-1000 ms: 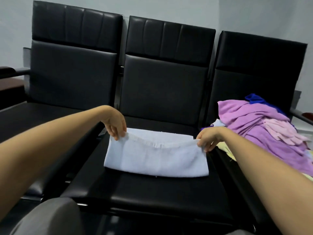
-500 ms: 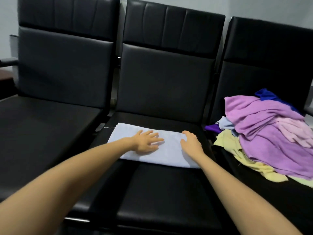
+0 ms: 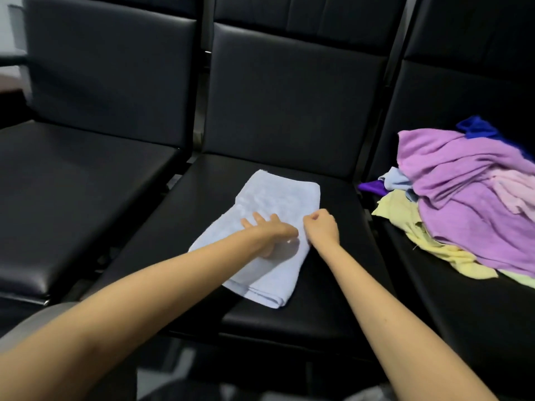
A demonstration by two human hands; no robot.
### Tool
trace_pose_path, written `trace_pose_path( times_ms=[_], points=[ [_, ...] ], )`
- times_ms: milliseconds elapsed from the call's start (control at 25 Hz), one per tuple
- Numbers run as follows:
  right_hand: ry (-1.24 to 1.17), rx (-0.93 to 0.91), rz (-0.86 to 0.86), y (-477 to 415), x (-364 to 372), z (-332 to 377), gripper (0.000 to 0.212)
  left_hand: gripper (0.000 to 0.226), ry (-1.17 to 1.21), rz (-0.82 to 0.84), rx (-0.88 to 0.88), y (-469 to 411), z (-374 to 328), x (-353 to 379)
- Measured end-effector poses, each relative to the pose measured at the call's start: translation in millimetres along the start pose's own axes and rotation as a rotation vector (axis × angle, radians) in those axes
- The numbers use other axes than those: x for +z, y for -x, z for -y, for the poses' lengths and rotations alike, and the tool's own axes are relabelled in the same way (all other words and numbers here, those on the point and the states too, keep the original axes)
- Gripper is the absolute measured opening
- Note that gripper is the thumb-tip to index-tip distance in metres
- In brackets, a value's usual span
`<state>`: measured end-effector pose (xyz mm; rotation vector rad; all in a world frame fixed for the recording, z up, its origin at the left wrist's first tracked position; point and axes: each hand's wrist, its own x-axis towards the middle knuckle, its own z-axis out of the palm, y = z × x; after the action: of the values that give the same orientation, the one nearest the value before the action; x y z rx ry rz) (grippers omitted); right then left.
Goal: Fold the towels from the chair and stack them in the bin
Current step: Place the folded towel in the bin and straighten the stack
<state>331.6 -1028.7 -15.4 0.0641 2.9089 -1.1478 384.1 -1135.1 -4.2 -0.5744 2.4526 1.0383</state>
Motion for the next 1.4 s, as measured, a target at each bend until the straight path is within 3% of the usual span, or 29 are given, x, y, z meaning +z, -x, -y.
trace_pose_path(
  times_ms=[40,120,240,480,640,720,800,960,1080,1160,1280,1320,1400],
  points=[
    [-0.052,0.052,0.008,-4,-2,-2,0.020,0.057,0.051,-0.003,0.069,7,6,-12],
    [-0.069,0.109,0.041,-9,-9,-4,0.013,0.023,-0.004,-0.217,0.187,8,16,-46],
    [-0.070,0.185,0.144,-8,-17,-4,0.006,0.024,-0.045,-0.459,0.117,-1,36,-77],
    [-0.245,0.401,0.431,5,-27,8,0.026,0.037,0.108,-0.199,-0.031,-30,34,-84],
    [-0.535,0.395,0.359,-5,-34,6,0.019,0.035,0.439,-0.100,-0.097,-37,38,-100],
    [-0.723,0.351,0.278,-10,-39,8,0.014,0.023,0.720,-0.074,0.001,-36,37,-111],
    [-0.834,0.179,0.161,-20,-44,16,0.013,0.013,0.985,-0.016,0.173,-31,30,-122],
    [-1.069,-0.227,0.008,-32,-63,45,0.022,0.012,1.207,-0.130,0.682,-18,6,-135],
    [-1.088,-0.332,-0.001,-32,-71,53,0.027,0.007,1.278,-0.091,0.899,-15,5,-136],
    [-1.022,-0.185,0.145,-33,-69,42,0.024,0.014,1.147,-0.038,0.744,-28,22,-128],
    [-0.536,0.163,0.508,-28,-61,11,0.015,0.005,0.457,-0.068,0.280,-43,60,-111],
    [-0.343,0.218,0.590,-25,-60,3,0.014,0.009,0.268,-0.097,0.204,-48,69,-108],
    [-0.142,0.247,0.638,-21,-62,-5,0.017,0.021,0.212,-0.150,0.170,-46,73,-106]
  ],
)
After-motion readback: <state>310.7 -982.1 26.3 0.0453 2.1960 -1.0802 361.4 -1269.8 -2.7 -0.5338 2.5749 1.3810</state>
